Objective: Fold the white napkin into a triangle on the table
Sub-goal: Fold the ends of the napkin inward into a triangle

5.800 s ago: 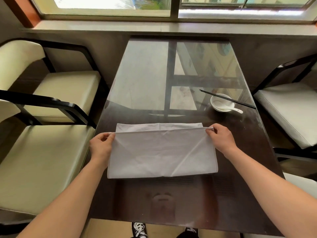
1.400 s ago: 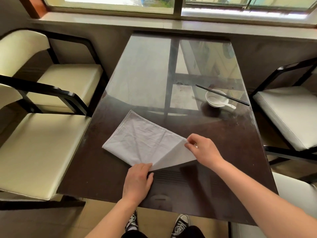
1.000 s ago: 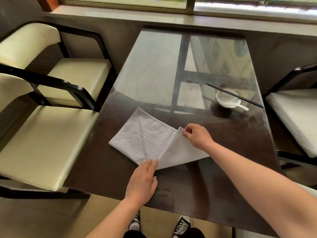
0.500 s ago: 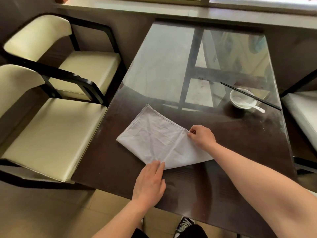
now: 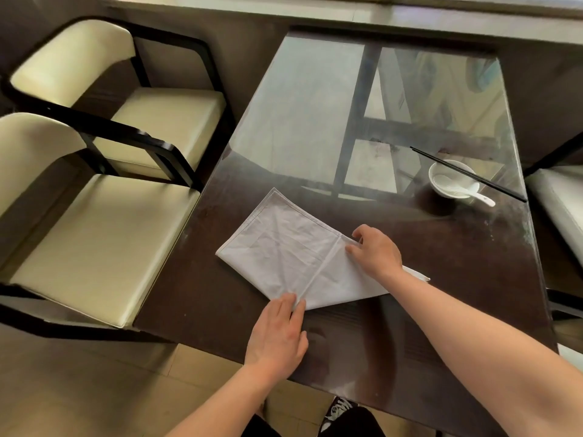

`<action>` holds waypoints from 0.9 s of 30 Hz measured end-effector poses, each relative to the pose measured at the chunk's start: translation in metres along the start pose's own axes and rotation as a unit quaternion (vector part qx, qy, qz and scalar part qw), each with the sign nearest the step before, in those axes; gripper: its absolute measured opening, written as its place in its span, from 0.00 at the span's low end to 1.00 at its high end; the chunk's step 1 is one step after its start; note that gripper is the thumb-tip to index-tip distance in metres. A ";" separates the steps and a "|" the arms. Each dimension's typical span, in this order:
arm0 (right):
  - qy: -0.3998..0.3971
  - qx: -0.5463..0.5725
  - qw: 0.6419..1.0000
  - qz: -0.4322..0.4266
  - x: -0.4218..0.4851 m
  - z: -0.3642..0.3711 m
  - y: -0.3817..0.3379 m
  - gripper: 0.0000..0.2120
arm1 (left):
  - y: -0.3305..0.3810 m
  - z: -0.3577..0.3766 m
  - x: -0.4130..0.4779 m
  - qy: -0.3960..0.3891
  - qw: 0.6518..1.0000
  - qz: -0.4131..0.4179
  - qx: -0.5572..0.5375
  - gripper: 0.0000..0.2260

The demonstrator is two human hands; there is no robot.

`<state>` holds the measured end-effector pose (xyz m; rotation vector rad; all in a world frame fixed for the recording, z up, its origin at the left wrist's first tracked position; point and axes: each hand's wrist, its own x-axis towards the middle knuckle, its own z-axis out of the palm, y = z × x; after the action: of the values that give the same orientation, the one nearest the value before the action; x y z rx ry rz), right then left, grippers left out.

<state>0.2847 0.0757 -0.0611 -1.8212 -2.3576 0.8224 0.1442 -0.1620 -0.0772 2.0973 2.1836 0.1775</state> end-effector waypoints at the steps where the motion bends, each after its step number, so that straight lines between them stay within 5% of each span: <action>1: 0.009 -0.006 1.000 -0.011 -0.004 -0.001 0.002 0.14 | -0.001 0.000 0.001 -0.005 1.000 0.001 0.000 0.25; 7: 0.130 -0.042 0.974 -0.183 -0.059 0.014 0.015 0.18 | -0.002 0.003 0.008 -0.050 0.999 0.019 0.001 0.28; 12: 0.060 -0.160 0.926 -0.337 -0.114 0.045 0.024 0.22 | -0.006 0.010 0.007 -0.089 0.996 0.026 0.014 0.30; 18: -0.007 -0.210 0.930 -0.302 -0.129 0.051 0.040 0.29 | -0.004 0.012 0.007 -0.113 0.993 0.021 0.028 0.31; 27: 0.091 -0.210 0.957 -0.176 -0.120 0.010 0.098 0.25 | -0.002 0.009 0.007 -0.121 0.992 0.019 0.028 0.31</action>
<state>0.4049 -0.0217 -0.0794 -1.4264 -2.7586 0.1117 0.1439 -0.1548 -0.0868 2.0672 2.0305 -0.1314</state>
